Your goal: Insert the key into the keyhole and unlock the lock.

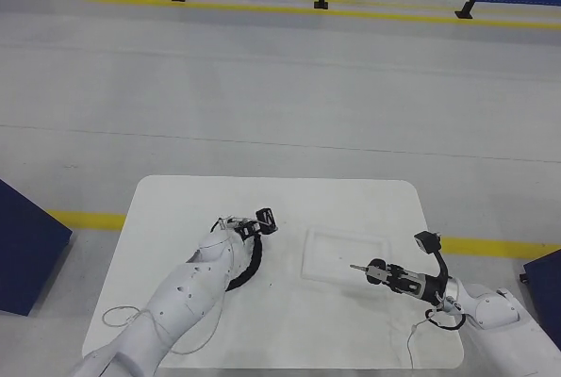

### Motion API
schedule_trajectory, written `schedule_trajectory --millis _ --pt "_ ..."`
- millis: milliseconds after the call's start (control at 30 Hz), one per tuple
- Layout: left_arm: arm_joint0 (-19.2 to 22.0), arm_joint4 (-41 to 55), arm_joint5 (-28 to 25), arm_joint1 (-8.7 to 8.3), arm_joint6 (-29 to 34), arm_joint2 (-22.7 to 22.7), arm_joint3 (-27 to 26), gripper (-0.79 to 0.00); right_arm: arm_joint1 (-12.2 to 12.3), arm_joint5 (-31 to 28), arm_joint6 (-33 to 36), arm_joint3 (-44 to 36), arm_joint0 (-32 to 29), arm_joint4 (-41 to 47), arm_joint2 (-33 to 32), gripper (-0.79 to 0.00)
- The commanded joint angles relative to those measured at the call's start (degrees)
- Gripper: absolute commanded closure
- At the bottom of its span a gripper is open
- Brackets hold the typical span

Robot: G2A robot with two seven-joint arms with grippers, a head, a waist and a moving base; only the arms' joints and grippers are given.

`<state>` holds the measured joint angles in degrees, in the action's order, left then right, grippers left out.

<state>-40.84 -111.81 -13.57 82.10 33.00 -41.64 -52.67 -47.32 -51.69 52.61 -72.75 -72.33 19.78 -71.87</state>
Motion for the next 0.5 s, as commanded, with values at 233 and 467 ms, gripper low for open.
schedule_trajectory --millis 233,467 --pt "-21.55 -29.69 6.32 -7.3 8.43 -8.21 -33.64 0.0 0.0 0.0 0.0 0.0 0.0 0.0 0.0 0.0" --pt "-30.19 -50.87 12.53 -9.3 7.45 -9.78 -42.01 0.0 0.0 0.0 0.0 0.0 0.0 0.0 0.0 0.0"
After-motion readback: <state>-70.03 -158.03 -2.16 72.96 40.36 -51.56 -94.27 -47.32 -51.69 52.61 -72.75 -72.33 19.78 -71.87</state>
